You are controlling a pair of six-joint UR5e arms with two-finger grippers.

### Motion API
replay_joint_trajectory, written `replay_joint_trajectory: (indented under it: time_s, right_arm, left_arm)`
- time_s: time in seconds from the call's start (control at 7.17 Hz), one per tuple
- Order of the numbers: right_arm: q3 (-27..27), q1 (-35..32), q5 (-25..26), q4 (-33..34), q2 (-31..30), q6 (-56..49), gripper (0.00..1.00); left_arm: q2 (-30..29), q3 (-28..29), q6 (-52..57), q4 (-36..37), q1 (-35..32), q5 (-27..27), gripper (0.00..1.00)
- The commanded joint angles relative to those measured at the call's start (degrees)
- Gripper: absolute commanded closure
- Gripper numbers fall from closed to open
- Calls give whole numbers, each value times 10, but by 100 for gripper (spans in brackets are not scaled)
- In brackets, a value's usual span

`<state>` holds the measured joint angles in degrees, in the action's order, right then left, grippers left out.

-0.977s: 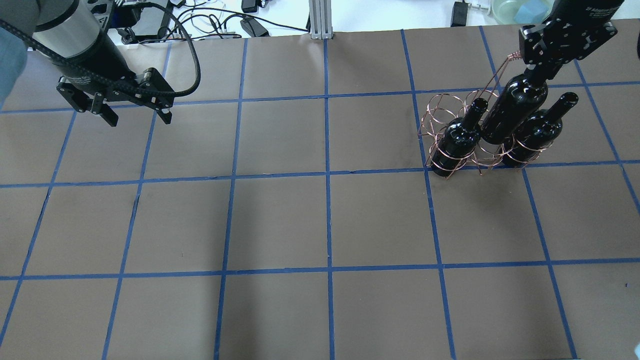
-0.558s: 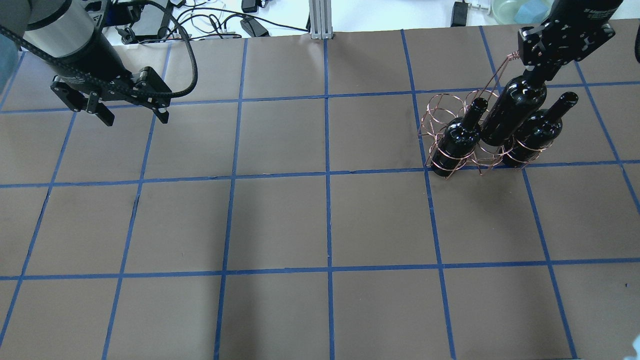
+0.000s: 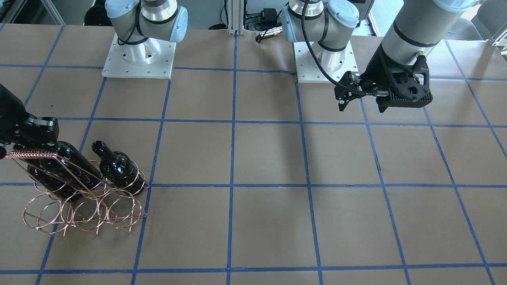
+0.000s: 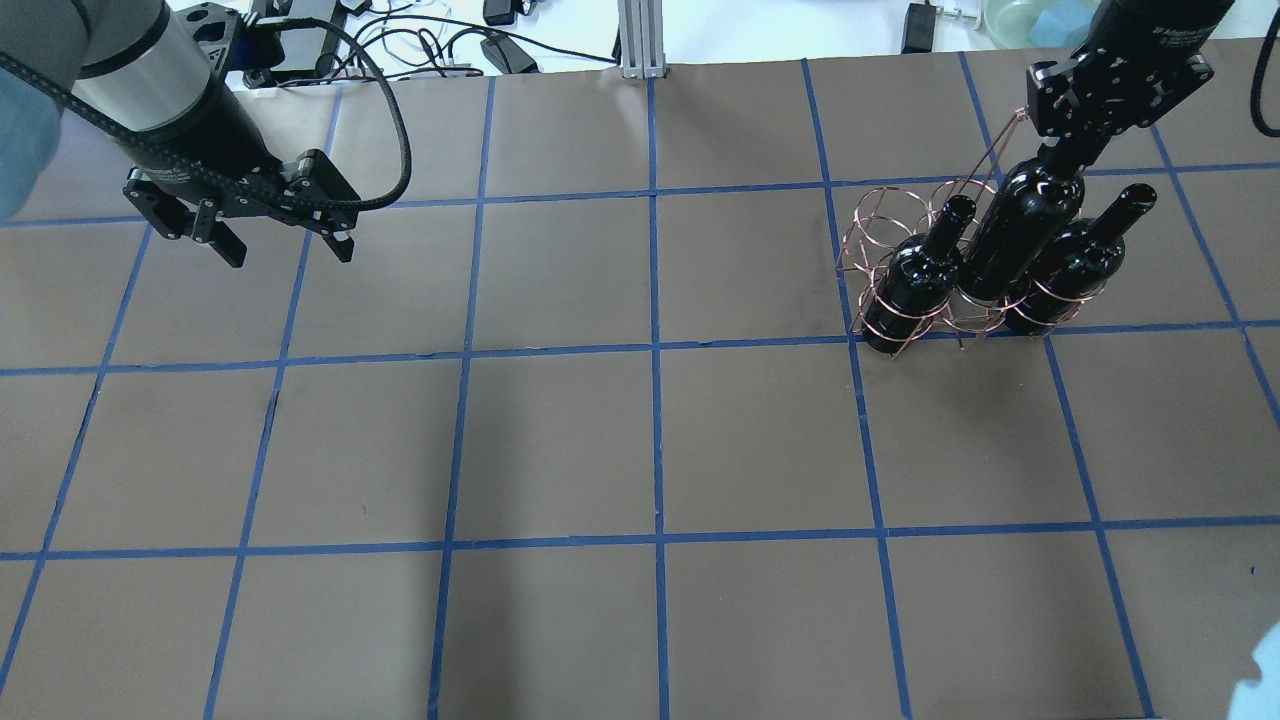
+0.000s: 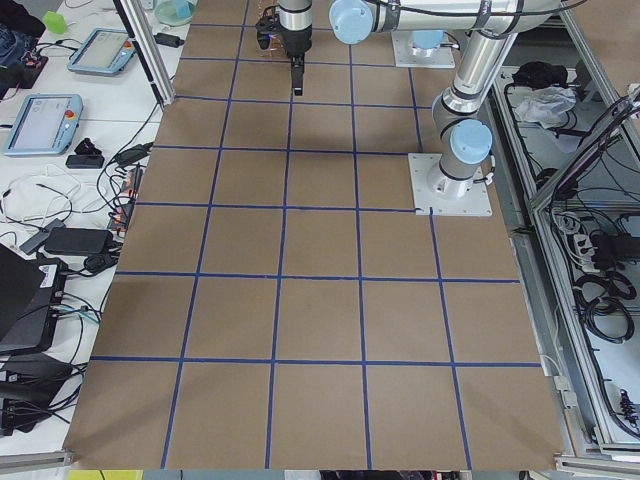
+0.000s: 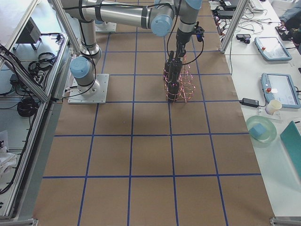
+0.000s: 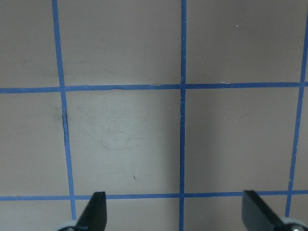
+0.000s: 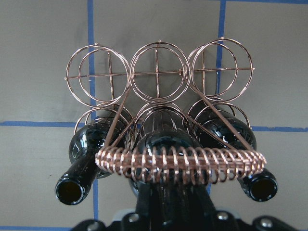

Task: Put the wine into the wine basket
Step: 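Lower the bottle into the empty rack slot beside the other bottles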

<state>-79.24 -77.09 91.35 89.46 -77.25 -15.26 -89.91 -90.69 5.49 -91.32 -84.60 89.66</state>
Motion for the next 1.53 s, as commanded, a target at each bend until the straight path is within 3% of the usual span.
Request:
replay_joint_trajectory:
  time_s: [0.0,0.42,1.4]
  right_arm:
    - [-23,0,-1,27,6,-2,100]
    - [-41,-1,-2,64,14,-3,100]
    - [-43,-2,-4,61,17,6,100]
  left_arm:
    - [14,-1,0,0,-2,-2,0]
    - [13,-11,8,-4,0,2,0]
    - [18,-18,14,-2,3,1,0]
